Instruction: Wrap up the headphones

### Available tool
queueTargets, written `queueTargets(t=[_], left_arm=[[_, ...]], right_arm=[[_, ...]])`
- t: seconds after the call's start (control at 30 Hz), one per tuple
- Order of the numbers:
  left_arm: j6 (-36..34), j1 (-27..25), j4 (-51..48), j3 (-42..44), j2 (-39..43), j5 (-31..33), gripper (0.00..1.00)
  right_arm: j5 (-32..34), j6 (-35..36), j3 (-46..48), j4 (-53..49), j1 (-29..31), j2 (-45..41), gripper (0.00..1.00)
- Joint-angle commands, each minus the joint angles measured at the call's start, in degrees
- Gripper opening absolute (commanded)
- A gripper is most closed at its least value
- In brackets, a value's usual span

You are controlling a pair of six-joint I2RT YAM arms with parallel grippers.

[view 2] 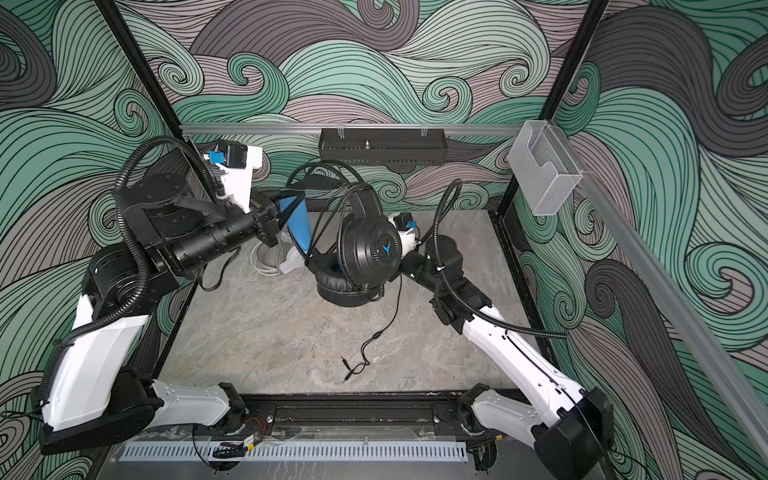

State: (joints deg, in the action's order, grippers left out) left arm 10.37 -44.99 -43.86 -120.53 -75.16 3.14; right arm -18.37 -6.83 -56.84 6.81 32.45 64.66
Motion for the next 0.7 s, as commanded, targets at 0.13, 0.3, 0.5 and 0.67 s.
queueTargets(t=[0.13, 0.3, 0.5, 0.67], left_arm=[[7.1, 0.3, 2.6, -4.6, 0.5, 2.3, 0.00], [10.3, 0.3, 2.3, -5.1, 0.6, 8.5, 0.00], [15.1, 0.4, 8.0, 0.2, 3.4, 18.3, 0.00], [19.4, 0.6, 12.5, 4.5, 5.6, 27.0, 0.00]], right_arm=[[-2.3, -4.0, 3.4, 3.6, -0.3, 0.0, 0.23], [-2.8, -5.2, 4.8, 3.2, -0.3, -0.4, 0.20], [-0.4, -5.7, 4.9, 1.1, -0.3, -0.3, 0.08], [3.9, -4.3, 3.3, -4.0, -0.1, 0.2, 0.00]])
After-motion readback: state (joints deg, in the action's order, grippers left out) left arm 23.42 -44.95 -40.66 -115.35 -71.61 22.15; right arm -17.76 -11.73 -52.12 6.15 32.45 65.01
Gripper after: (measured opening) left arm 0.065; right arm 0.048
